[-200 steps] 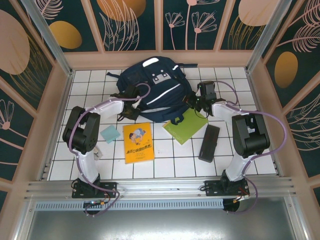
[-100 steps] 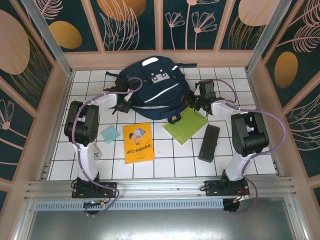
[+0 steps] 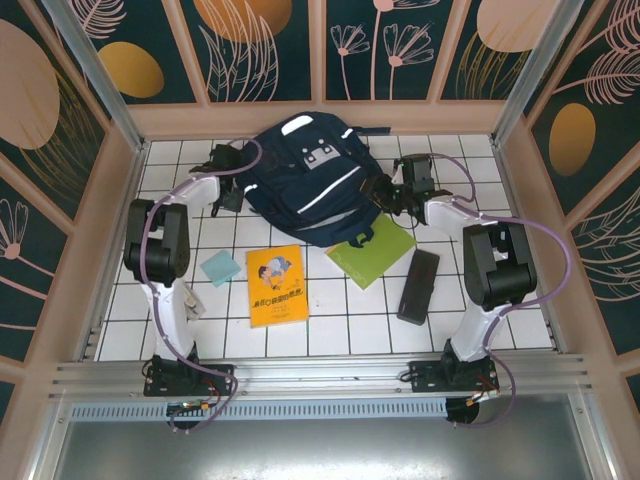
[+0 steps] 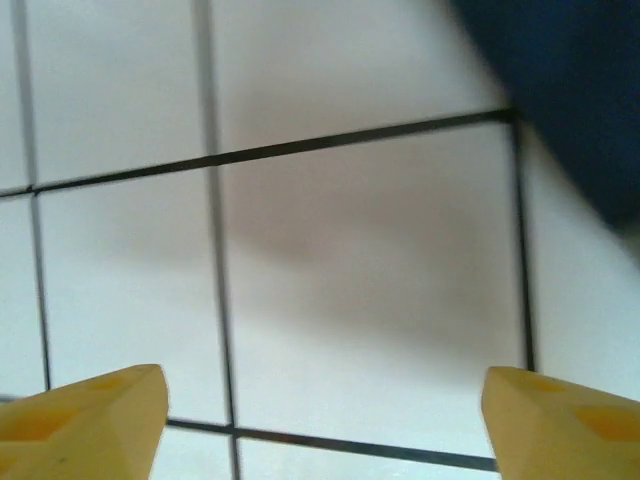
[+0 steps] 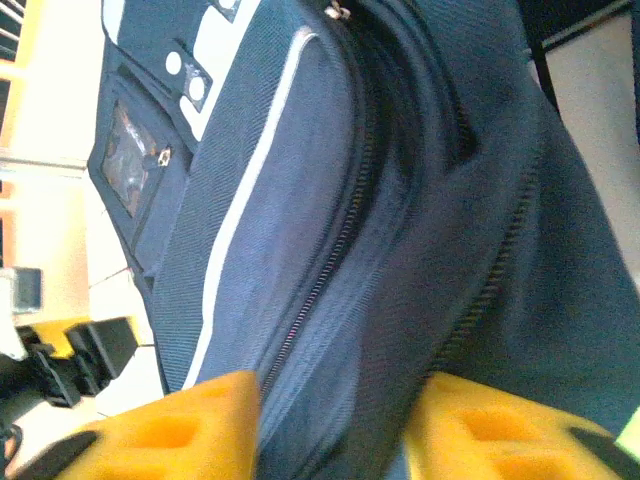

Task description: Pack the student bag

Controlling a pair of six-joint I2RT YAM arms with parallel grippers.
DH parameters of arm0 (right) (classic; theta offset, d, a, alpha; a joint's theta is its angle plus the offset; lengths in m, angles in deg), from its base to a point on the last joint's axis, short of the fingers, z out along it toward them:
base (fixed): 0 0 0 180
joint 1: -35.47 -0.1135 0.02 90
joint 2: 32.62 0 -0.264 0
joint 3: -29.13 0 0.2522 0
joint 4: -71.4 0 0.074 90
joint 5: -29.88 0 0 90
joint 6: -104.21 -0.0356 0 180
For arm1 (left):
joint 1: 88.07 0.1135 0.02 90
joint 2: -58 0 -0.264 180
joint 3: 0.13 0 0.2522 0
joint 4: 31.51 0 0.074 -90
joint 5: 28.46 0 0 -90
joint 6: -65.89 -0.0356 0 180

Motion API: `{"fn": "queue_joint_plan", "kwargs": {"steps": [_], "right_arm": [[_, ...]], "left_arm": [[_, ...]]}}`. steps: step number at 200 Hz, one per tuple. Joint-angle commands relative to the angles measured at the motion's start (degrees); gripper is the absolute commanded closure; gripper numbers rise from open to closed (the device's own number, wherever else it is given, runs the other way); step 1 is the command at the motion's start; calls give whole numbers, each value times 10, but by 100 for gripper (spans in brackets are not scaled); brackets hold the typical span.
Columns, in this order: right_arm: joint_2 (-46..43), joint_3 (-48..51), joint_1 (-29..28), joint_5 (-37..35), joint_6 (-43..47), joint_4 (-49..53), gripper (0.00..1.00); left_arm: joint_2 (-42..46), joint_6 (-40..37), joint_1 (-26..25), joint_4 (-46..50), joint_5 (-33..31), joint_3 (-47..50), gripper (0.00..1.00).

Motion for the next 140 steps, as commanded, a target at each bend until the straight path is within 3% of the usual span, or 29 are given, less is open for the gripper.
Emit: {"fn": "queue_joint_plan", "kwargs": {"steps": [1,25,77,140], "right_arm": [[-33,-23,-5,-1,-8,-16,43],[-68,-18,-26,-9,14,42,33],[-161,32,-111,-76,44,138,32],[-135,87,-274,-80,2,89,38]], "left_arm": [[69,73,-5,53,16,15,3],[146,127,-5,51,75,71,2],[311,213,-9,39,236,232,2],[442,314,-42,23,377,403,6]]}}
